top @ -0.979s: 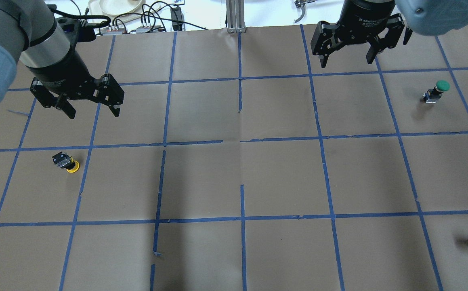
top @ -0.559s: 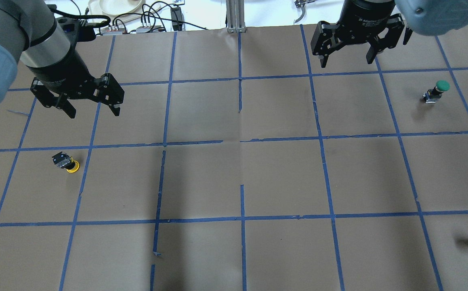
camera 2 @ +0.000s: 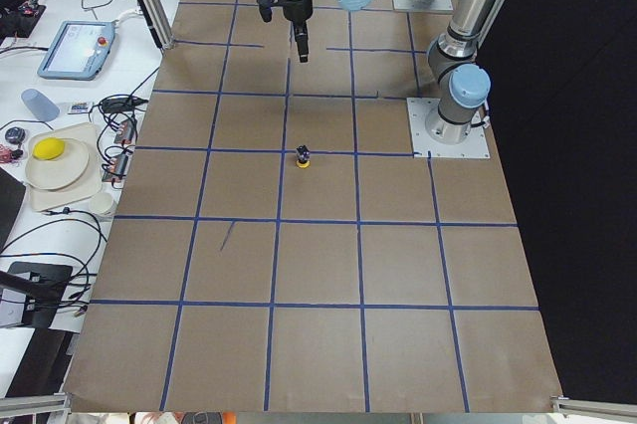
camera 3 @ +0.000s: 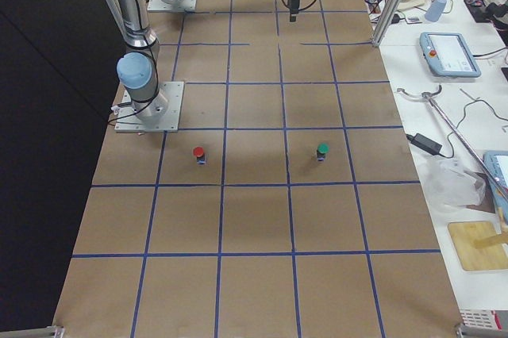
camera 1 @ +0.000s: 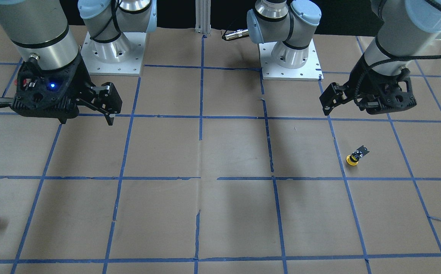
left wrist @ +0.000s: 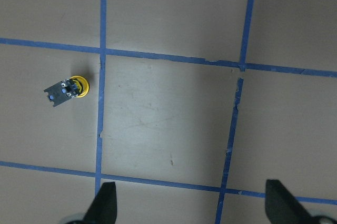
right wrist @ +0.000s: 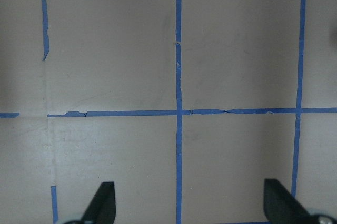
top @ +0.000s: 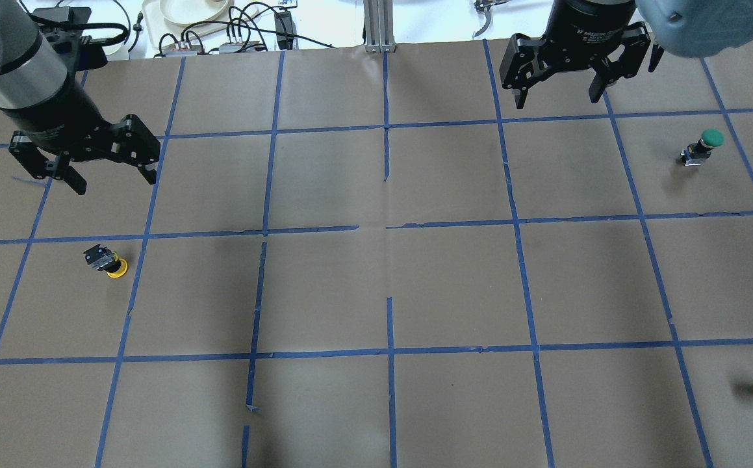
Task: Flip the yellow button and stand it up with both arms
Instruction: 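Move the left gripper down over the yellow-capped button lying on its side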
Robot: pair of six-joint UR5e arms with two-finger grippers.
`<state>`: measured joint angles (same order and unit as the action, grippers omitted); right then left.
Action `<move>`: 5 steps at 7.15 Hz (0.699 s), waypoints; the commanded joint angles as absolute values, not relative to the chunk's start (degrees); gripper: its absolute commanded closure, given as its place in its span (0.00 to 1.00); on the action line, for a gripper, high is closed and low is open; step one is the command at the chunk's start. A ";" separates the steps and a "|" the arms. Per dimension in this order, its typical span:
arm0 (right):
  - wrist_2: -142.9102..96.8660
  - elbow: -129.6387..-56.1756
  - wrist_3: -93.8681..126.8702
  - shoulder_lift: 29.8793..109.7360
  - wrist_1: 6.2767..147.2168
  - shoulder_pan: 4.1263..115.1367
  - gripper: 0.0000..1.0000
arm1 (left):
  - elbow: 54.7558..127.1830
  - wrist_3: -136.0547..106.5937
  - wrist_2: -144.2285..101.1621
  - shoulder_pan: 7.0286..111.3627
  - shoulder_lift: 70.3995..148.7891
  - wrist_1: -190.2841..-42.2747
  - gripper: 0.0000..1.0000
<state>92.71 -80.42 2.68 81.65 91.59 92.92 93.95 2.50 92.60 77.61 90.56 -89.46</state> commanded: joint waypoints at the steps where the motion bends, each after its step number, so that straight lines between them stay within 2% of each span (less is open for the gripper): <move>1: 92.64 -80.42 3.16 81.56 91.85 92.29 0.00 | 93.96 3.77 92.98 73.49 90.70 -89.30 0.00; 2: 92.64 -80.42 3.25 81.74 91.50 92.29 0.00 | 93.96 4.91 92.73 72.26 91.57 -88.86 0.02; 5: 92.55 -80.86 3.69 83.49 91.75 92.29 0.00 | 94.04 5.18 92.46 69.53 100.70 -78.16 0.00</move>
<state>92.67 -80.68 3.78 82.70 91.51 92.42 93.94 4.51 92.47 70.76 97.28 -82.12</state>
